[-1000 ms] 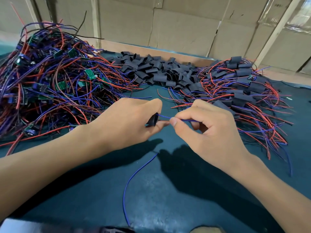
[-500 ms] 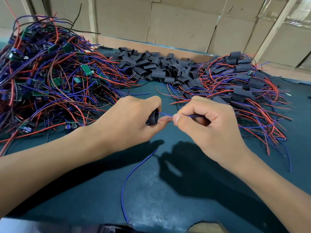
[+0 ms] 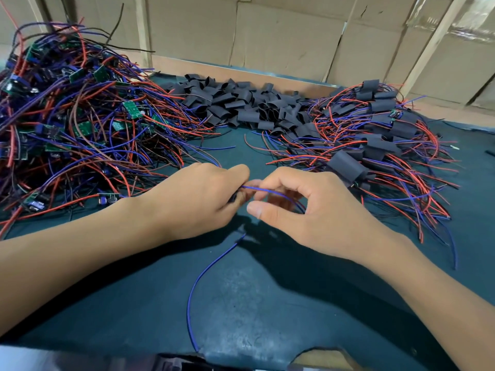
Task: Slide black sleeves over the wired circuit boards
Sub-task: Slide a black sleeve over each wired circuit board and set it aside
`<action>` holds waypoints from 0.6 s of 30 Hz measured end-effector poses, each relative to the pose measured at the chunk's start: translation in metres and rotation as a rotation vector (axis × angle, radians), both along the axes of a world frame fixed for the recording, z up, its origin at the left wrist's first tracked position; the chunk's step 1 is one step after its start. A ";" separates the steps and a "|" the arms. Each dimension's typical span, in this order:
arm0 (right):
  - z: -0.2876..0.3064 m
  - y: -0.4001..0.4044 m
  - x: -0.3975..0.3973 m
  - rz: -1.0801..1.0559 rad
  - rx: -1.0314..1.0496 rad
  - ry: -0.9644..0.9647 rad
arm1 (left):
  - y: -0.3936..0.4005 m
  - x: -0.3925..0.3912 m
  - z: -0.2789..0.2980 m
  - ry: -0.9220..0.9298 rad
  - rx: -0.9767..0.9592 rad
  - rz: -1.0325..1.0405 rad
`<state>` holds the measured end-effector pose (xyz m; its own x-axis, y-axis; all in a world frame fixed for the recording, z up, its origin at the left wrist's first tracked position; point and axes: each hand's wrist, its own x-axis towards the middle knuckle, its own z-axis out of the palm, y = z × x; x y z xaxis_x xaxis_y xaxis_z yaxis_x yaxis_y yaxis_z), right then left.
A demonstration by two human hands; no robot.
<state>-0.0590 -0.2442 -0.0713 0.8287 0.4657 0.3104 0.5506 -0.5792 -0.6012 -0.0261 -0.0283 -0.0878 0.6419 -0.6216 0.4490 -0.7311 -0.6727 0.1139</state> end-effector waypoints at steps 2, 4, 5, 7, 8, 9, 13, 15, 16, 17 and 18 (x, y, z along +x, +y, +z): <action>0.002 -0.006 0.002 0.000 -0.135 0.023 | 0.001 0.000 0.005 -0.004 -0.047 0.008; 0.005 -0.012 0.005 -0.029 -0.221 0.030 | 0.002 0.001 0.010 -0.010 -0.086 0.036; 0.006 -0.015 0.007 -0.054 -0.215 0.027 | 0.003 0.001 0.012 -0.015 -0.108 0.055; 0.009 -0.019 0.012 -0.106 -0.102 0.059 | 0.006 0.003 0.016 -0.028 -0.154 0.089; 0.011 -0.021 0.014 -0.129 0.003 0.111 | 0.007 0.003 0.017 -0.035 -0.172 0.101; 0.015 -0.023 0.016 -0.150 0.121 0.158 | 0.008 0.003 0.018 -0.044 -0.181 0.110; 0.027 -0.033 0.020 -0.128 0.385 0.307 | 0.009 0.003 0.018 -0.047 -0.174 0.138; 0.031 -0.033 0.017 -0.044 0.454 0.375 | 0.010 0.004 0.018 -0.041 -0.169 0.153; 0.032 -0.033 0.017 -0.021 0.496 0.390 | 0.011 0.004 0.017 -0.044 -0.174 0.158; 0.034 -0.033 0.017 -0.015 0.533 0.398 | 0.012 0.005 0.018 -0.050 -0.185 0.161; 0.036 -0.034 0.017 -0.023 0.551 0.402 | 0.013 0.006 0.018 -0.056 -0.202 0.161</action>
